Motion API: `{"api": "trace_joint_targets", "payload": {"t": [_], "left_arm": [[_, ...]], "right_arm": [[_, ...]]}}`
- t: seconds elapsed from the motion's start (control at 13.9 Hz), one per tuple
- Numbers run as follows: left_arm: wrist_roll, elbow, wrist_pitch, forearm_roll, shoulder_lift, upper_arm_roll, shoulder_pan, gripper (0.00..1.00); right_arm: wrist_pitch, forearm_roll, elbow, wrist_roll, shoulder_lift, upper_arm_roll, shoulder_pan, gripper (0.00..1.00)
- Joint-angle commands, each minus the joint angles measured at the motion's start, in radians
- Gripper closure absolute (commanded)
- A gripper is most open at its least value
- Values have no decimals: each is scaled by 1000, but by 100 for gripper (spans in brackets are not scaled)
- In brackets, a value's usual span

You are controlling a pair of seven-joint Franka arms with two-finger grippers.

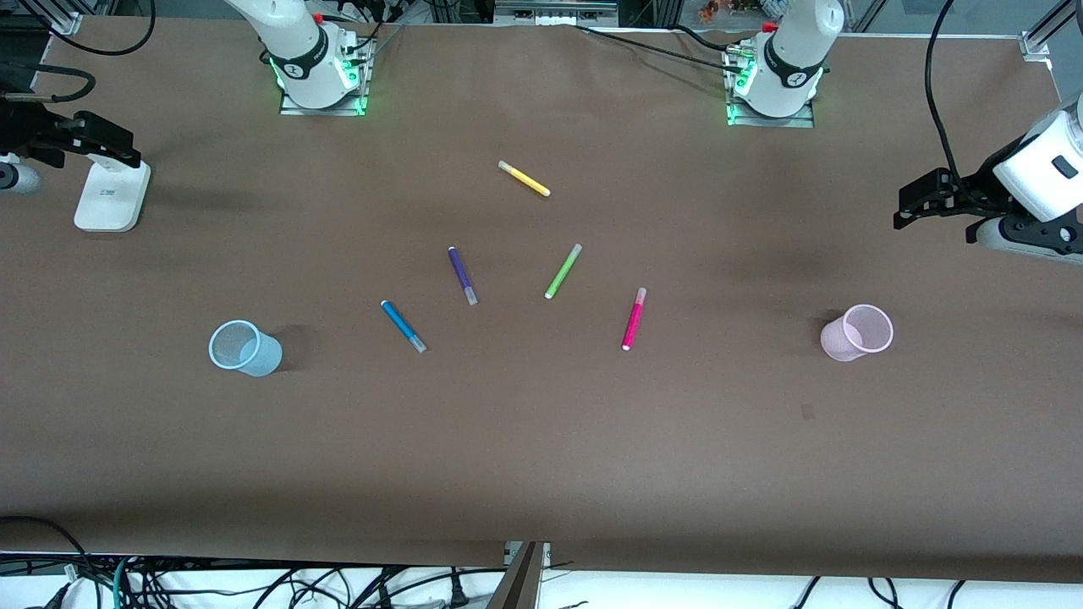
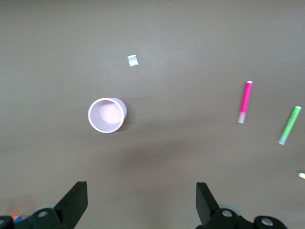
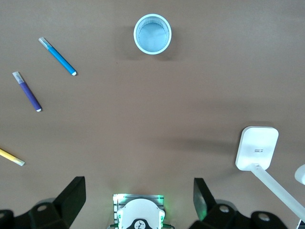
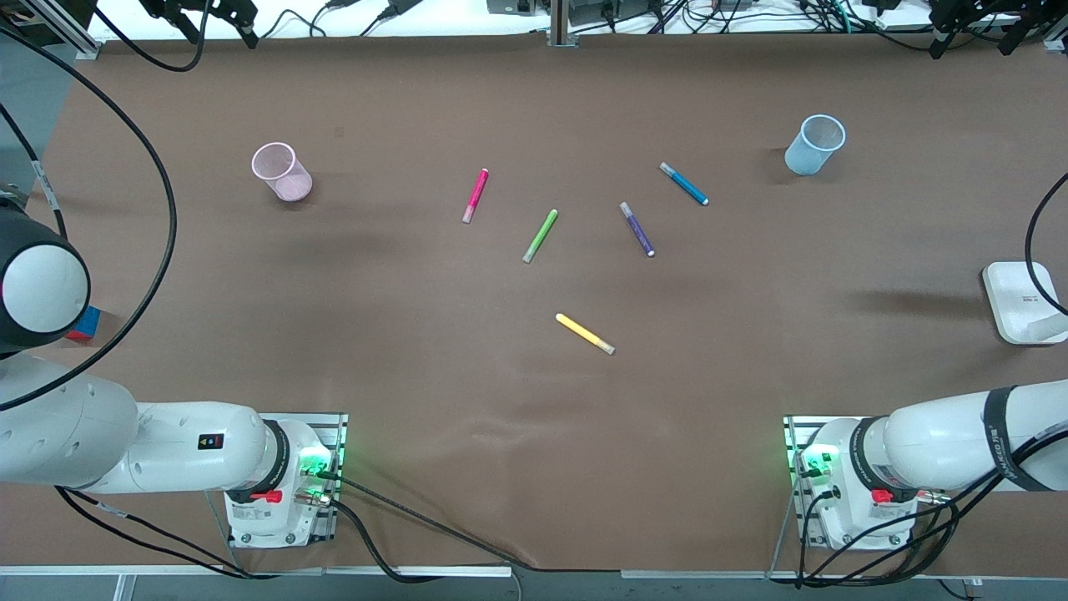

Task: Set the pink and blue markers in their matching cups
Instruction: 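Move the left gripper toward the pink marker while the right gripper reaches the blue marker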

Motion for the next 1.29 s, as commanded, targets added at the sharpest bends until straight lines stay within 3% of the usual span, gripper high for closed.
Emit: {"api": "trace_joint_targets", "payload": {"t": [0.0, 0.29, 0.5, 0.65, 0.79, 0.93, 1.08, 1.22], "left_arm": [[4, -1, 7, 24, -7, -8, -4, 0], [-3, 2, 72, -108, 60, -16, -7, 0], [-16, -20, 192, -116, 175, -16, -75, 0], [-37, -92, 340, -124, 213, -16, -134, 0], [-49, -220, 527, -165, 224, -30, -181, 0], [-150, -331, 693, -157, 238, -40, -247, 0], [-242, -347, 731, -135, 288, -39, -312, 0], [-356, -350, 770, -11, 330, -42, -338, 0]], "right_arm": [[-12, -7, 26, 15, 13, 8, -12, 0], [-9, 5, 26, 15, 81, 13, 1, 0], [14, 6, 26, 15, 128, 19, 25, 0], [57, 16, 26, 15, 162, 19, 42, 0], [91, 86, 26, 13, 208, 20, 50, 0], [128, 111, 26, 12, 269, 20, 82, 0], [171, 109, 25, -2, 319, 20, 132, 0], [234, 105, 25, -16, 378, 19, 183, 0]]}}
